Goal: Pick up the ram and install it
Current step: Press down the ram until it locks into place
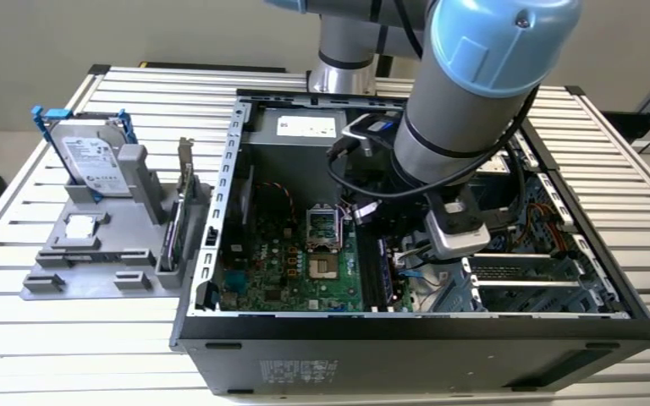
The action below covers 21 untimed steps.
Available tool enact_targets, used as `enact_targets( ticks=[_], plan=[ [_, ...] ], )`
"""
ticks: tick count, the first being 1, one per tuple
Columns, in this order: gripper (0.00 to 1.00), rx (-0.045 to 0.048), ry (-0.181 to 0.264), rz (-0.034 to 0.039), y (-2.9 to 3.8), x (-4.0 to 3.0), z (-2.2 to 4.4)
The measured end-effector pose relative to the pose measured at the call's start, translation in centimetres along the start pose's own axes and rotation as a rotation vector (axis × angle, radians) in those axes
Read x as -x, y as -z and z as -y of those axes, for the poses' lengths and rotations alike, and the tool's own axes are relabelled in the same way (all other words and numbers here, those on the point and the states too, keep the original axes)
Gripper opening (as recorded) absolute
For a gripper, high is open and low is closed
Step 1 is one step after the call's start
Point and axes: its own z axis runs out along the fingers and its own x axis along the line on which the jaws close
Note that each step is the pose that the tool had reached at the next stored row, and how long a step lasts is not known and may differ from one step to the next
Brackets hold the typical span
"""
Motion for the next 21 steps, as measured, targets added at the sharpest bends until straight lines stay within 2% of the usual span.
enact_targets(
  ticks=[9,21],
  plan=[
    [0.00,-0.0013,0.023,0.0046,-0.01,0.01,0.00],
    [0.00,-0.0052,0.104,0.0172,-0.04,0.01,0.00]
  ],
)
